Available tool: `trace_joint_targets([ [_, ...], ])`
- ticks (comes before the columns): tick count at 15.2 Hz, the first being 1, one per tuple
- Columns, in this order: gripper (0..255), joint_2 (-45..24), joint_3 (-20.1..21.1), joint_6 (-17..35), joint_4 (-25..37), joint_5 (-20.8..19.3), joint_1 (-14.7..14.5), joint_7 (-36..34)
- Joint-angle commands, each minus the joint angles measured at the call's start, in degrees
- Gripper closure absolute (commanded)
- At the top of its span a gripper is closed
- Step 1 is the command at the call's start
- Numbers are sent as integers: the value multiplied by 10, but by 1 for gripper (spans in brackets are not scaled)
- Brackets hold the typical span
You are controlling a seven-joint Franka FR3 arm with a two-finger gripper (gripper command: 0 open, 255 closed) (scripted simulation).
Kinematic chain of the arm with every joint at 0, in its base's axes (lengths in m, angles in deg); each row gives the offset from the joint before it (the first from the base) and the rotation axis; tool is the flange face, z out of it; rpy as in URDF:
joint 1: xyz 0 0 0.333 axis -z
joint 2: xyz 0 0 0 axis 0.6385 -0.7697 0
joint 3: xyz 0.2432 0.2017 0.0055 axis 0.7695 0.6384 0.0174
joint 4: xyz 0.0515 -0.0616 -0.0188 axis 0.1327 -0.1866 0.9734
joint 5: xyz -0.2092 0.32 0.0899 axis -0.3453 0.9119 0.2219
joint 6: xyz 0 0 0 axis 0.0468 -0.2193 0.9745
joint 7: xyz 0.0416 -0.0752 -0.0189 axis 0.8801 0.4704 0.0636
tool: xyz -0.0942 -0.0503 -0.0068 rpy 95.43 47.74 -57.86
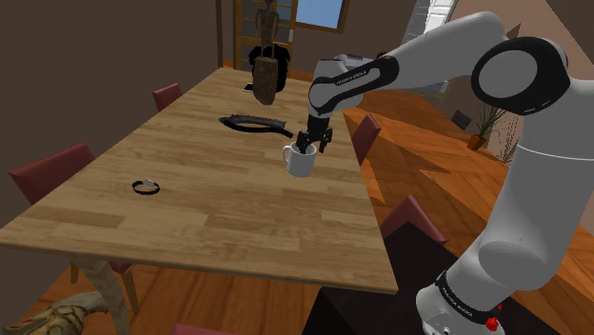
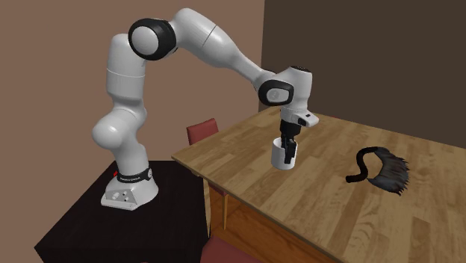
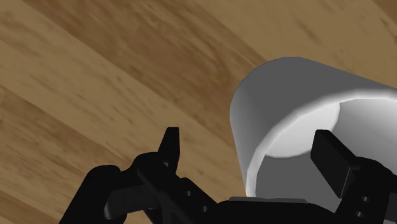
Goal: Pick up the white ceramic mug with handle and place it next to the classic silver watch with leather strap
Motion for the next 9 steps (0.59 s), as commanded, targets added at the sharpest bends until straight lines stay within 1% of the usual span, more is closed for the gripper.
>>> trace_joint_targets([
  [1,0,0,0,0,0,0,0,0],
  [3,0,0,0,0,0,0,0,0],
  [4,255,0,0,0,0,0,0,0],
  [9,255,0,0,0,0,0,0,0],
])
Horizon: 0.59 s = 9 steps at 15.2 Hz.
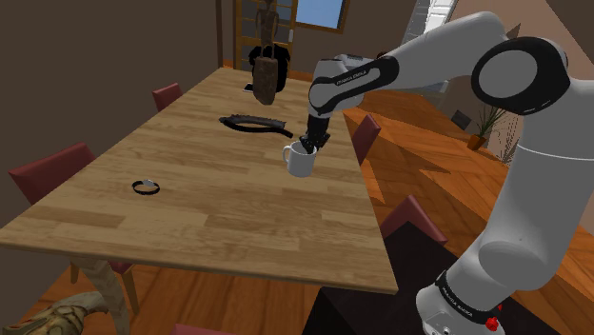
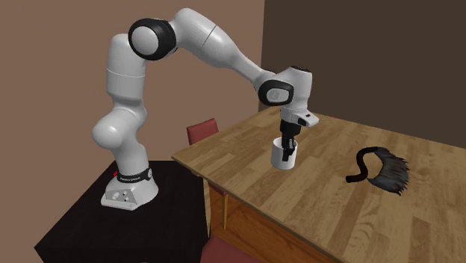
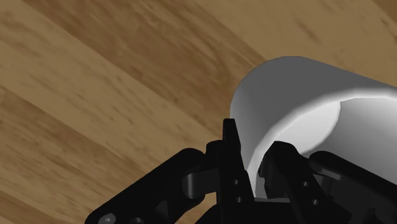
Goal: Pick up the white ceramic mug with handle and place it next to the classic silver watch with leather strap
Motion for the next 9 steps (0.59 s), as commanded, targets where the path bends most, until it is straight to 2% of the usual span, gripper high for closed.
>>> trace_joint_targets([
  [1,255,0,0,0,0,0,0,0],
  [4,255,0,0,0,0,0,0,0],
  [9,255,18,0,-33,16,0,0,0],
])
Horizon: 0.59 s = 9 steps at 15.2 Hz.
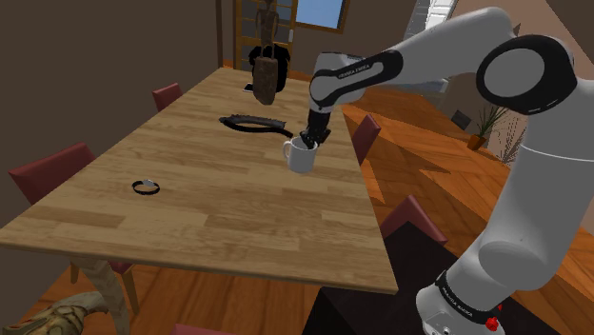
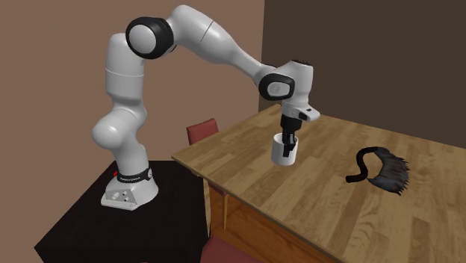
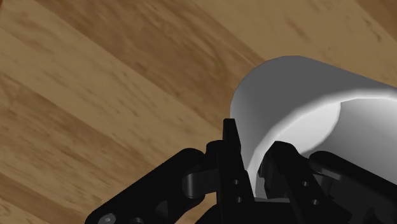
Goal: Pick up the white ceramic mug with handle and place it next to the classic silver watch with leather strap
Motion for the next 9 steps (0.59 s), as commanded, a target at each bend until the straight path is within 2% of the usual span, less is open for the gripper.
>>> trace_joint_targets([
  [1,255,9,0,-15,6,0,1,1],
  [9,255,31,0,-70,40,0,1,0],
])
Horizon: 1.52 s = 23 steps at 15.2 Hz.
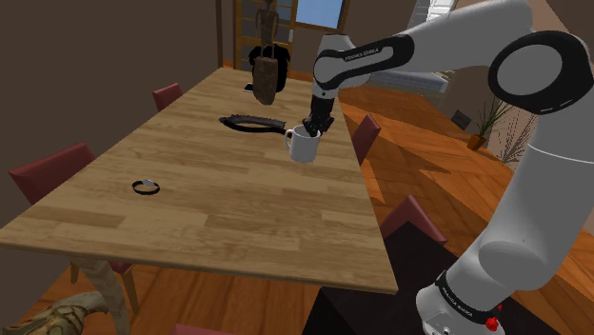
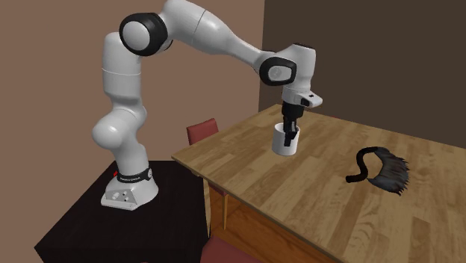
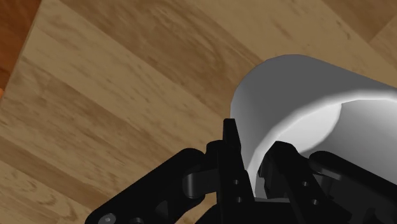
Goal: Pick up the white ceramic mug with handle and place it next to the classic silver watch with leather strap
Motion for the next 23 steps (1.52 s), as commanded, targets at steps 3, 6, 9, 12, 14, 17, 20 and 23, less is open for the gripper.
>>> trace_joint_targets([
  [3,255,9,0,-29,20,0,0,0],
  [6,255,14,0,-51,36,0,0,0],
  [9,255,19,0,-72,54,0,0,-1],
  [12,255,22,0,-94,72,0,0,-1],
  [14,255,24,0,-109,85,0,0,-1],
  [17,255,25,0,-132,106,0,0,-1],
  [20,255,27,5,-141,114,-1,-7,-14],
  [23,255,28,20,-132,105,-2,-29,-52],
])
